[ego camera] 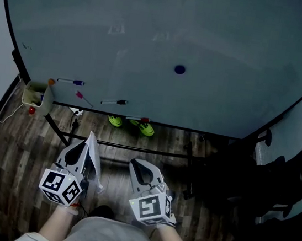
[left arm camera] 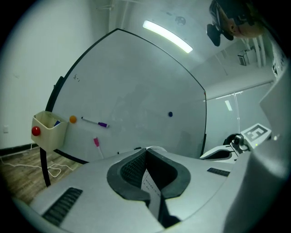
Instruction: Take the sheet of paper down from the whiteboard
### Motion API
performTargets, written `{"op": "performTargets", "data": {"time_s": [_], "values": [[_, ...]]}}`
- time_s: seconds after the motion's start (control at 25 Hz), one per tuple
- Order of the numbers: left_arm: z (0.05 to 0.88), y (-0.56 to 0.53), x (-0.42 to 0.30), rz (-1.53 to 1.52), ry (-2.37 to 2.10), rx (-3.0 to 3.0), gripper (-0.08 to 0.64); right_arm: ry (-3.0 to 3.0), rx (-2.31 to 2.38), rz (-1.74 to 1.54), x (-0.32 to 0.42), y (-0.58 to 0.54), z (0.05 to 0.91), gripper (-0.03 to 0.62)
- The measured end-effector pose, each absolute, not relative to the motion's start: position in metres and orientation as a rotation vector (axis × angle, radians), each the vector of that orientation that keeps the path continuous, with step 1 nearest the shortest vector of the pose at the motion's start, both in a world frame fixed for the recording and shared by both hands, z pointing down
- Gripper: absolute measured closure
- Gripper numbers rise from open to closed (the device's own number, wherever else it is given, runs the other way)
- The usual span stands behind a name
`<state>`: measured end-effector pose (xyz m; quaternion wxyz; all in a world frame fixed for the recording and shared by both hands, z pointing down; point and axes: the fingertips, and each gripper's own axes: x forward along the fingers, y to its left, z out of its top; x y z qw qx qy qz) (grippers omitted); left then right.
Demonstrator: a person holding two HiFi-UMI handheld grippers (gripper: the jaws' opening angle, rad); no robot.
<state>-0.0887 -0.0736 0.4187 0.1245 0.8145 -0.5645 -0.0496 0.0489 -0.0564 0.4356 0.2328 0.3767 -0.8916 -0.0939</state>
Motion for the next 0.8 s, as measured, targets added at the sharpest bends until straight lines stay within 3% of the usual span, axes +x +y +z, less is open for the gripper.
{"op": "performTargets", "data": {"time_s": [0.8], "values": [[0.453,-0.021,-0.078,-0.043,-1.641,2.326,0.545,-2.615,1.041,-0.060,0.057,-0.019,0.461,0.568]]}}
